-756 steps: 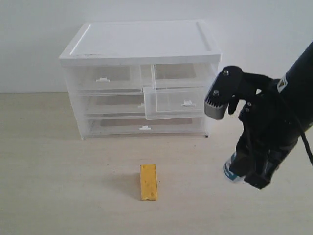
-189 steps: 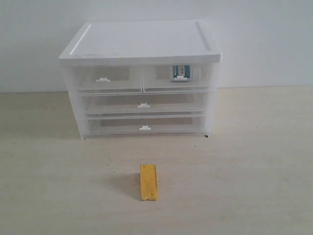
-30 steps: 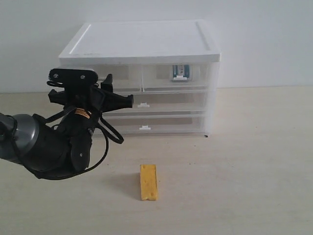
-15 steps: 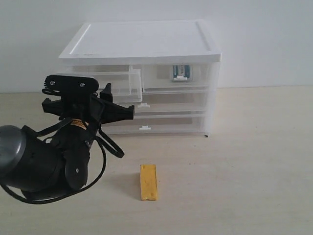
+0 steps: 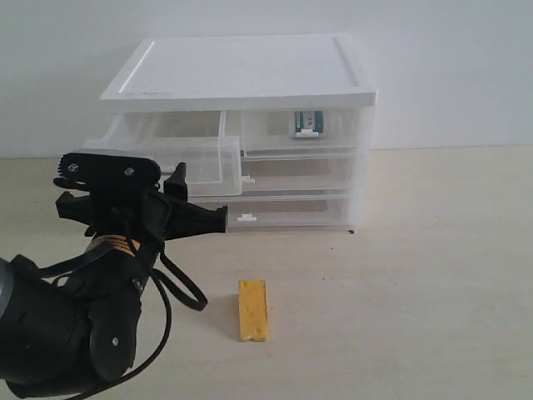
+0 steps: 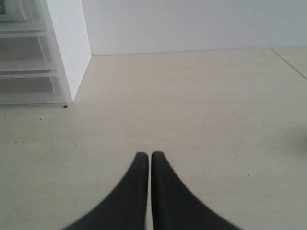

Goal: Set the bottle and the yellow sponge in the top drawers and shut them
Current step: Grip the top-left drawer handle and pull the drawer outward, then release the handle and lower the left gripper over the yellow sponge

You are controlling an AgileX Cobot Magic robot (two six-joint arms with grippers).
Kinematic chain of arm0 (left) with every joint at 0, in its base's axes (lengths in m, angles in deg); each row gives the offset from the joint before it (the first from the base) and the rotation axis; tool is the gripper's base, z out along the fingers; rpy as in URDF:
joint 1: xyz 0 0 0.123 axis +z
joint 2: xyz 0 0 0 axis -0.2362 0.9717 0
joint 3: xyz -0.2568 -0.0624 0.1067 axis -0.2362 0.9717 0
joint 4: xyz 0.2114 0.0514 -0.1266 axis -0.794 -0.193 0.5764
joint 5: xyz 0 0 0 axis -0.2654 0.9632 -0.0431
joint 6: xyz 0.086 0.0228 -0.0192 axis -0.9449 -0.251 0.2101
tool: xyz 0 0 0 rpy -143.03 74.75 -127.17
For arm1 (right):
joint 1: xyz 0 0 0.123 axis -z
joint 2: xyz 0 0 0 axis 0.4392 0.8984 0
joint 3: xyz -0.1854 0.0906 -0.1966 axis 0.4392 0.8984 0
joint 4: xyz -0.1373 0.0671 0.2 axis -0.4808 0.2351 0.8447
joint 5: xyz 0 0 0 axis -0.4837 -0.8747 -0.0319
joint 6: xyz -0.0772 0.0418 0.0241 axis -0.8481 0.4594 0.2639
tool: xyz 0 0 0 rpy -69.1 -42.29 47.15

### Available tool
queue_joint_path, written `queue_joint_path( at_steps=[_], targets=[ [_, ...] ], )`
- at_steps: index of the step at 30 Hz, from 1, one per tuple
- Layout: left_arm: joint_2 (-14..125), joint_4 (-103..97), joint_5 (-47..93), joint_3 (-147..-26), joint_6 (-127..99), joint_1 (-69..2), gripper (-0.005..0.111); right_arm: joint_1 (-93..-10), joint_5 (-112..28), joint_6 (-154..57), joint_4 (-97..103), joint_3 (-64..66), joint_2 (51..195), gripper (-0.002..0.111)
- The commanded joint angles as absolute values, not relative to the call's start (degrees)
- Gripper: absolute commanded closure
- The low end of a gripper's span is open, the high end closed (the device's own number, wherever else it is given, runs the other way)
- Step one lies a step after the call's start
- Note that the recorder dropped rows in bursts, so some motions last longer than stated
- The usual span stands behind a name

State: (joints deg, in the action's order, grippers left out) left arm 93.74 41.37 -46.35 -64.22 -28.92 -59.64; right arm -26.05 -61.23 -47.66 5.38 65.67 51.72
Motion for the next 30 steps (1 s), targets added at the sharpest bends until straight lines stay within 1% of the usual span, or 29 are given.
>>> queue_joint_path(
  at_steps=[1, 9, 10, 12, 15, 16, 18, 22, 25, 30],
  targets=[
    [93.0, 43.2, -46.9, -62.8, -29.7, -62.2, 0.102, -26.0, -60.9, -47.7, 5.3, 66.0, 51.4, 0.108],
    [93.0, 44.7, -46.9, -62.2, -29.7, -62.9, 0.102, -26.0, -60.9, -47.7, 5.3, 66.0, 51.4, 0.108],
    [93.0, 44.7, -46.9, -62.2, -29.7, -62.9, 0.100, -26.0, -60.9, -47.7, 5.3, 66.0, 51.4, 0.108],
    [93.0, 44.7, -46.9, -62.1, -29.7, -62.9, 0.093, -26.0, -60.9, -47.7, 5.3, 66.0, 51.4, 0.108],
    [93.0, 44.6, -46.9, -62.1, -29.7, -63.0, 0.076, -26.0, -60.9, -47.7, 5.3, 66.0, 51.4, 0.108],
    [93.0, 44.6, -46.9, -62.1, -29.7, -63.0, 0.068, -26.0, -60.9, -47.7, 5.3, 66.0, 51.4, 0.108],
    [93.0, 44.6, -46.9, -62.1, -29.7, -63.0, 0.059, -26.0, -60.9, -47.7, 5.3, 66.0, 51.4, 0.108],
    [92.3, 45.2, -46.8, -62.1, -29.7, -63.0, 0.042, -26.0, -60.9, -47.7, 5.3, 66.0, 51.4, 0.108],
    [90.2, 46.6, -44.0, -61.4, -29.7, -63.0, 0.035, -26.0, -60.9, -47.7, 5.3, 66.0, 51.4, 0.108],
    [84.3, 47.2, -36.3, -58.1, -30.9, -63.0, 0.033, -26.0, -60.9, -47.7, 5.3, 66.0, 51.4, 0.108]
  ],
)
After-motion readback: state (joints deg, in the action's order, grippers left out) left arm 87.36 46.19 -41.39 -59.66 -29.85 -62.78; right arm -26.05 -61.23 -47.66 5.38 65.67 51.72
